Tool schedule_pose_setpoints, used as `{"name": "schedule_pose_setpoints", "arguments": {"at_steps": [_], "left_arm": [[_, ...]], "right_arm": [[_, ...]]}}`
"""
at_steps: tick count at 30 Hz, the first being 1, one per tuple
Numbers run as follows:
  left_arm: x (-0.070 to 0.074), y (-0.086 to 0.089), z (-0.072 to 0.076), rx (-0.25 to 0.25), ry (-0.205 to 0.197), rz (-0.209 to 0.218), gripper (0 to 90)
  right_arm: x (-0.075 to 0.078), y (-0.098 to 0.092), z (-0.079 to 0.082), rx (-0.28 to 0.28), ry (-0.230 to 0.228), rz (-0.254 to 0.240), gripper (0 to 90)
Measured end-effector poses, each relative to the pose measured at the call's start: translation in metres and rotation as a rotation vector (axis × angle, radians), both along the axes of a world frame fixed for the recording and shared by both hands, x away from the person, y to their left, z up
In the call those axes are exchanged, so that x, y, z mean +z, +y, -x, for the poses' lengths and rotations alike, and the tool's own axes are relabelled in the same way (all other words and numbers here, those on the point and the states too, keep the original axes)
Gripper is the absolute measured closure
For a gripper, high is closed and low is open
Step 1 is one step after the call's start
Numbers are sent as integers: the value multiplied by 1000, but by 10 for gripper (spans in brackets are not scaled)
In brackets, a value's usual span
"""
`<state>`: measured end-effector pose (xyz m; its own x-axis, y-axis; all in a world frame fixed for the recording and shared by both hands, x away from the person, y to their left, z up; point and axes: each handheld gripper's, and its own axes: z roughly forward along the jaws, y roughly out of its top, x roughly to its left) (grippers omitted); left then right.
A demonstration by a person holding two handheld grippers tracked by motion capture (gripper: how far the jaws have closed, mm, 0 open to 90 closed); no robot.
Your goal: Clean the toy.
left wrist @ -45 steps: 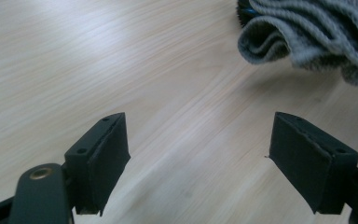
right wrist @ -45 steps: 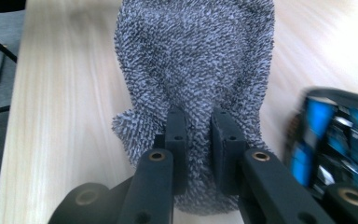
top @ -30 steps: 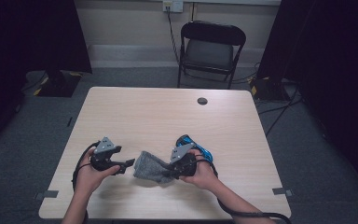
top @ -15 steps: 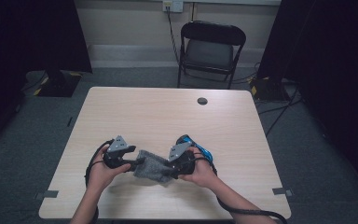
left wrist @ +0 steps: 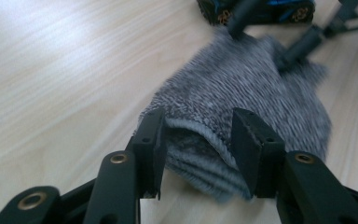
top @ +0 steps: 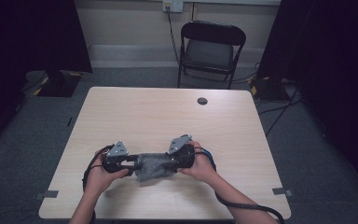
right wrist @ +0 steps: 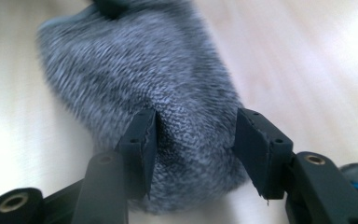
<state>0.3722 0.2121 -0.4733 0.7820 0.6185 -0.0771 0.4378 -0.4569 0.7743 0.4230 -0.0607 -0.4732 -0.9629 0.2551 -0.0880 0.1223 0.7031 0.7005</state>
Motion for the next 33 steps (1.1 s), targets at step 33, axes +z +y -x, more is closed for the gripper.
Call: {"name": "schedule_pose_setpoints", "arguments": {"at_steps": [33], "left_arm": [[-6,-29,-10,-104,-19,-70,265]], "right_arm": [[5,-72,-39,-432,115,-76,159]]}}
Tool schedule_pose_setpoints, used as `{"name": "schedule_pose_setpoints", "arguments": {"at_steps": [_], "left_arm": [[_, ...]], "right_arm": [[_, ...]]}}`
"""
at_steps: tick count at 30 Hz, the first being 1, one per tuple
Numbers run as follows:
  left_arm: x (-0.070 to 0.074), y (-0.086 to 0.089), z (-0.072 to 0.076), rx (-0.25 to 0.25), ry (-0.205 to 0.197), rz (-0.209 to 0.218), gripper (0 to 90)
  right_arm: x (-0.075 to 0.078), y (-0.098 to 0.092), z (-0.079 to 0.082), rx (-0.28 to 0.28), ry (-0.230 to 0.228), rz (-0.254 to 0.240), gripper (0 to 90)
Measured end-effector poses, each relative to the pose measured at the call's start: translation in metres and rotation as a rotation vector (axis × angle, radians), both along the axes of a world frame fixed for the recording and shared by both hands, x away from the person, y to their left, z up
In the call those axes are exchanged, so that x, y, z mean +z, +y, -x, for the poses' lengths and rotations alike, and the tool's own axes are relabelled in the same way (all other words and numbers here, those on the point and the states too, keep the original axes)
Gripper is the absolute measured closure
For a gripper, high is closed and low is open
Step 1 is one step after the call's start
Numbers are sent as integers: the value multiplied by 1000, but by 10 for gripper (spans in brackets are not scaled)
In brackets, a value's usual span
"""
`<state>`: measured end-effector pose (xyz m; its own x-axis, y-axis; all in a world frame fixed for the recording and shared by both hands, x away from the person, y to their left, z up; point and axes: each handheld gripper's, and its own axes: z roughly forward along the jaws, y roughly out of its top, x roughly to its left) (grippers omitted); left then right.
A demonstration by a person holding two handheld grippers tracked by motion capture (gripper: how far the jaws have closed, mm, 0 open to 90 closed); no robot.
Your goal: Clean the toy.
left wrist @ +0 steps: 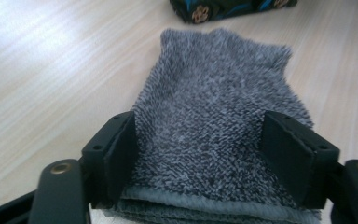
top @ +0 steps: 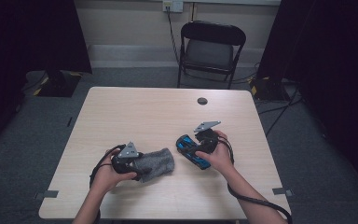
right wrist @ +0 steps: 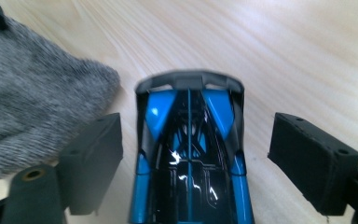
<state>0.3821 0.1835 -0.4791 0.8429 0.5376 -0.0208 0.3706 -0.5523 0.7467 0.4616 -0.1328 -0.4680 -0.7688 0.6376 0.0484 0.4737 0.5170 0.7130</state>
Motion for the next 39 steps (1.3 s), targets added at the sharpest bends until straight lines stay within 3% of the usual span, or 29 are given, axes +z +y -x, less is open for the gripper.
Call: {"name": "schedule_pose_setpoints", "arguments": {"at_steps": [4,10,13,16,20,22,33,39], "left_arm": [[-5,-3,-1,14,24,-10,252],[-9,-6,-1,18,23,-32,270],[-10,-7,0,25,15,-39,284],[-11,-7,0,29,17,-41,293],[-11,-8,0,36,19,-35,300],[-11,-7,0,33,21,-36,305],[-11,-8,-2,34,28,-34,308],[-9,-9,-5,45,54,-23,282]], "right_arm": [[-11,8,-2,1,7,11,148],[-21,17,-6,-4,28,42,146],[-24,20,-9,-11,22,45,151],[-26,25,-7,0,1,83,163],[-28,27,-5,-16,-6,67,173],[-28,26,-4,-38,-21,63,244],[-27,23,-4,-41,-11,63,250],[-27,24,-4,-45,-6,69,251]]}}
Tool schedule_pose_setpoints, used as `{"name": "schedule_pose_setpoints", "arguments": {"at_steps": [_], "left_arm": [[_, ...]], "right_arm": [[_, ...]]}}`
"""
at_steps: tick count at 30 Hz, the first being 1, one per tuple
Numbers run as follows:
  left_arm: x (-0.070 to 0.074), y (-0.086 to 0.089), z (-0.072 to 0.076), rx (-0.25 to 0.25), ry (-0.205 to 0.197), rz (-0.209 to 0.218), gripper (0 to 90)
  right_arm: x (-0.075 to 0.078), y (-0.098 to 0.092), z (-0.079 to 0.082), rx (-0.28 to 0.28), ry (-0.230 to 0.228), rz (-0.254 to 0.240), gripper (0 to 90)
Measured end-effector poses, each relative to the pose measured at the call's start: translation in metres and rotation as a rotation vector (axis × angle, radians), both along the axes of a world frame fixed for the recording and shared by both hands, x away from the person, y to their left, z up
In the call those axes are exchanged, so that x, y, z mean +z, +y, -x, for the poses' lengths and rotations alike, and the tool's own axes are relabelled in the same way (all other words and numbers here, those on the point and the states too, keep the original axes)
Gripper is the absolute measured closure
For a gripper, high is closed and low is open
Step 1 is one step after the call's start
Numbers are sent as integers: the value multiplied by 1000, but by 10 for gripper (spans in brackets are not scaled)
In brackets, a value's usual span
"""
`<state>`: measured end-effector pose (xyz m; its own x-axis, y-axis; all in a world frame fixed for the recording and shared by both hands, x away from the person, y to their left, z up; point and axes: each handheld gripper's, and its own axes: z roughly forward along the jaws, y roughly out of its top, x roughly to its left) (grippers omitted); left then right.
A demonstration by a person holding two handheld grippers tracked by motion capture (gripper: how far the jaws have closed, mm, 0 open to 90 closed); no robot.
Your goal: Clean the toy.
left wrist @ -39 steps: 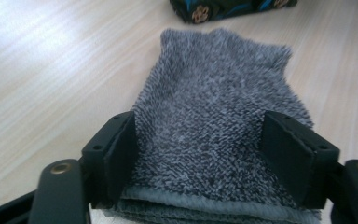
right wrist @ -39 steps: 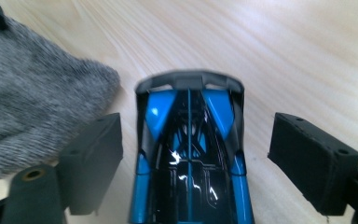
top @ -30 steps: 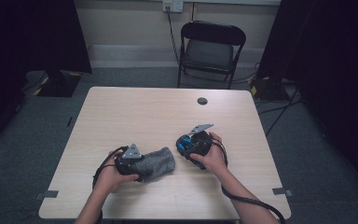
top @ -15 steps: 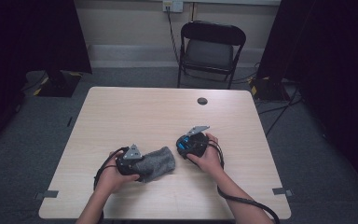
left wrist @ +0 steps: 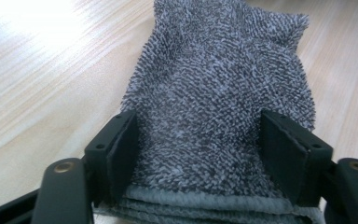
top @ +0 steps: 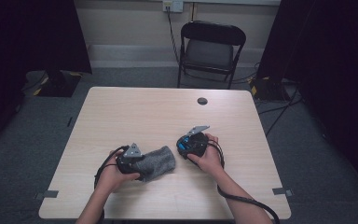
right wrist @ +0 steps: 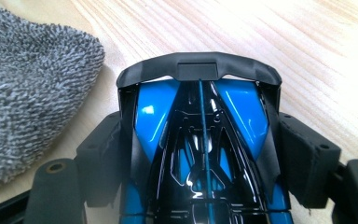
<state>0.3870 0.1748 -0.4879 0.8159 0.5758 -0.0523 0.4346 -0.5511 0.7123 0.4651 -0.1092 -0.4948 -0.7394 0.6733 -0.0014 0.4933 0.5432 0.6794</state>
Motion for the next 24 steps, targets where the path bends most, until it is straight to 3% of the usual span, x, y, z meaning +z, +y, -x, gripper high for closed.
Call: {"name": "schedule_pose_setpoints", "arguments": {"at_steps": [6,13,16,19,21,24], "left_arm": [[6,-3,-3,-12,-31,-2,237],[2,-7,-9,-25,-24,9,206],[1,-10,-8,-36,-23,-19,191],[-4,-15,-6,-68,-48,-65,236],[-2,-15,-5,-59,-46,-74,269],[-1,-16,-3,-53,-53,-70,403]], "right_arm": [[3,2,0,-15,20,23,253],[4,2,1,-18,30,32,253],[4,1,1,-18,30,30,253],[4,1,0,-10,32,33,254],[5,0,1,-10,40,32,254],[5,-2,1,-9,47,20,254]]}}
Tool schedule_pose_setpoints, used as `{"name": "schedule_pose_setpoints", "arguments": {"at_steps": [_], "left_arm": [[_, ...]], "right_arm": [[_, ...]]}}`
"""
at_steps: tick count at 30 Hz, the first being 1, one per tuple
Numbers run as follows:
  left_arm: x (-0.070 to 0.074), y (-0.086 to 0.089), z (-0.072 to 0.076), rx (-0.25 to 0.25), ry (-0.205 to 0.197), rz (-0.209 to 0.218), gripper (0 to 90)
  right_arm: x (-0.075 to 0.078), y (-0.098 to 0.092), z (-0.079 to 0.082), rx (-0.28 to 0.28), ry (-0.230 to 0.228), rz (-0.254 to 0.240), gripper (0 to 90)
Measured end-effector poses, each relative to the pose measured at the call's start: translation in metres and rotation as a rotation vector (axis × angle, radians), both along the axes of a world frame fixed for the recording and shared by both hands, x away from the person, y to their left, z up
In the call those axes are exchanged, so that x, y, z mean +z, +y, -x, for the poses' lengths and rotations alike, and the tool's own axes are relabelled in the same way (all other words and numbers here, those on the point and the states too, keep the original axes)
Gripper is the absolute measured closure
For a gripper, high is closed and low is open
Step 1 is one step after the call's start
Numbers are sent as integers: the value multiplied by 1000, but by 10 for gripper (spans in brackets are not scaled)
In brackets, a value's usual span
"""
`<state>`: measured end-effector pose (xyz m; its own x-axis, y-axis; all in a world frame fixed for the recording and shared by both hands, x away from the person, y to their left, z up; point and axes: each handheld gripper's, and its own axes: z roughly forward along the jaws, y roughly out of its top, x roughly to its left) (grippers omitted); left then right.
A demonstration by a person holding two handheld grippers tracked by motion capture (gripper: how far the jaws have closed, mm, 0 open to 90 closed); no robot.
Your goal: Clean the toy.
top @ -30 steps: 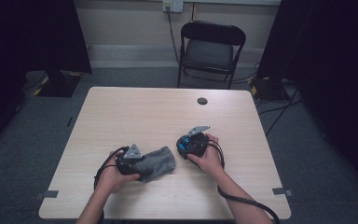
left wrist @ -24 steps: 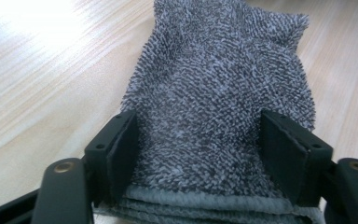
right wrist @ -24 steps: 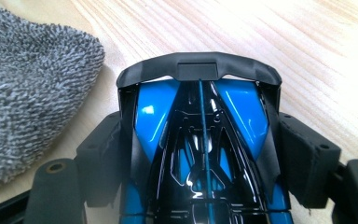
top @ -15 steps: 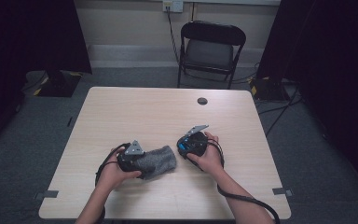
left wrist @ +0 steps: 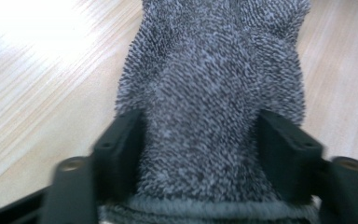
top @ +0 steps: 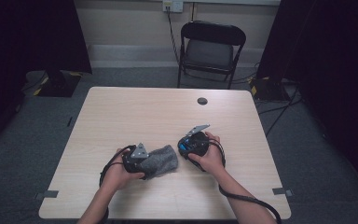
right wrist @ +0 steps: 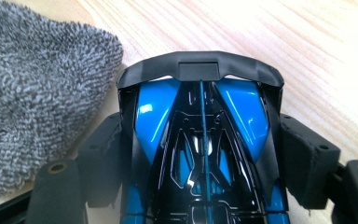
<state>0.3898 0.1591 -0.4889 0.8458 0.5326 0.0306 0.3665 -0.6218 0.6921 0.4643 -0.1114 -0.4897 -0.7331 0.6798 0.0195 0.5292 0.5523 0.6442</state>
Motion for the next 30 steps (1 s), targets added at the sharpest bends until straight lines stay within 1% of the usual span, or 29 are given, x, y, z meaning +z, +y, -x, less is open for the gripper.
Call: {"name": "schedule_pose_setpoints", "arguments": {"at_steps": [1,2,3,4,5,8,9,11,13,15,16,19,21,23,24,25,26,27,28,30], "left_arm": [[1,0,0,-6,-8,-6,507],[1,-1,0,-5,-9,-11,561],[2,-1,1,-3,-8,-21,605],[3,-2,1,10,-8,-27,644],[4,-2,1,24,-2,-25,665],[5,1,0,61,21,20,689],[6,3,1,82,25,43,693],[8,8,1,116,29,82,696],[12,12,0,152,21,117,697],[17,16,-1,170,0,126,697],[19,17,-2,174,-4,144,696],[27,20,-4,200,-15,165,695],[32,22,-9,223,-14,192,695],[39,21,-15,246,-23,176,695],[42,21,-17,256,-18,175,695],[45,19,-21,264,-20,179,695],[48,16,-24,277,-25,171,695],[49,14,-27,288,-27,152,694],[50,10,-31,299,-17,138,693],[50,1,-37,326,-17,113,693]], "right_arm": [[0,-1,0,2,1,-1,254],[0,-2,1,7,3,-2,253],[0,-2,2,10,-2,-4,254],[1,-3,2,16,-2,-5,254],[2,-4,3,17,-4,-3,254],[4,-8,5,20,3,-18,254],[5,-9,5,22,4,-18,254],[6,-12,5,28,5,-33,254],[9,-14,7,28,-4,-42,254],[13,-15,10,38,-9,-55,254],[16,-15,11,47,-9,-60,254],[25,-12,13,73,-18,-64,254],[32,-12,14,77,-24,-80,254],[37,-11,16,85,-35,-84,254],[40,-10,18,93,-38,-79,254],[41,-9,19,100,-41,-79,254],[44,-8,22,111,-47,-84,254],[46,-6,23,117,-49,-92,254],[49,-5,25,122,-51,-103,254],[53,-1,27,131,-62,-112,254]]}}
